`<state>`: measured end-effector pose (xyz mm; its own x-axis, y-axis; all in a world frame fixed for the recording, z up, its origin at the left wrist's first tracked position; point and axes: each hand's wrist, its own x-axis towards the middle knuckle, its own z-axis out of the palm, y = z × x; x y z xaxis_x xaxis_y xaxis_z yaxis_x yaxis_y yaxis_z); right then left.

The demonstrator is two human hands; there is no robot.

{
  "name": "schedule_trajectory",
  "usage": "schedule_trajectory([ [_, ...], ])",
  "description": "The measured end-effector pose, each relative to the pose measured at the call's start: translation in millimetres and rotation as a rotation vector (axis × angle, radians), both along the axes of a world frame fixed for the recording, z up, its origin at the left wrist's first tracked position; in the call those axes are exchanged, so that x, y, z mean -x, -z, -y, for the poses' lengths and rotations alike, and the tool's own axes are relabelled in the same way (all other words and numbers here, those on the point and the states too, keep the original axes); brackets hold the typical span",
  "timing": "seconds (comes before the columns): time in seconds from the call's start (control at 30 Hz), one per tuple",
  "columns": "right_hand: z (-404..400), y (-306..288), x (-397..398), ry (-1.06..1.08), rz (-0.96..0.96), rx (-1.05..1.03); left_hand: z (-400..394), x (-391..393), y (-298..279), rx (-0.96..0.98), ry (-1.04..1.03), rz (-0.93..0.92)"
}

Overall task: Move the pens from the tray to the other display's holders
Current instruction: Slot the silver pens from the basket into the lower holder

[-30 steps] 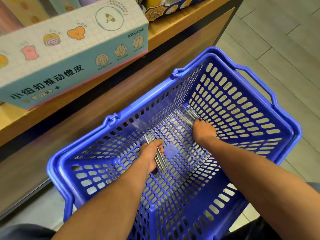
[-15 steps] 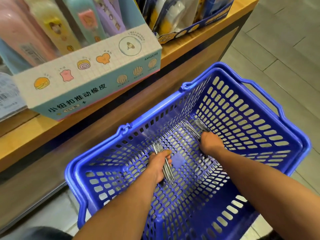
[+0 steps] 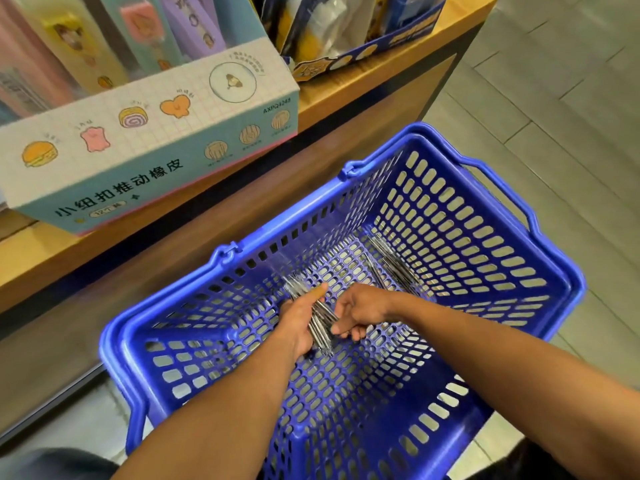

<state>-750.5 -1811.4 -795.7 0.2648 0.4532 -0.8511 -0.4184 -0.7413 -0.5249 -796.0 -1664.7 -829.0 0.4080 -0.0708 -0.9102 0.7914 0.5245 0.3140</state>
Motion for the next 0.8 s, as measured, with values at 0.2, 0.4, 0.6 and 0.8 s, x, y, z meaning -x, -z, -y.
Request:
schedule_trajectory([
  [0.2,10,17,-12,0.154,0.229,0.182,-1,0,9,-0.080,0.033,-0.047],
  [0.4,48,37,-16,-0.025,0.646,0.749,-5,4,10,-0.081,0.061,-0.022],
  [0.6,35,38,-7,0.030,0.585,0.488,-3,3,5,-0.061,0.045,-0.004],
  [0.8,-6,21,3,0.390,0.185,-0.097,-5,0,-2,0.050,0.039,0.063],
])
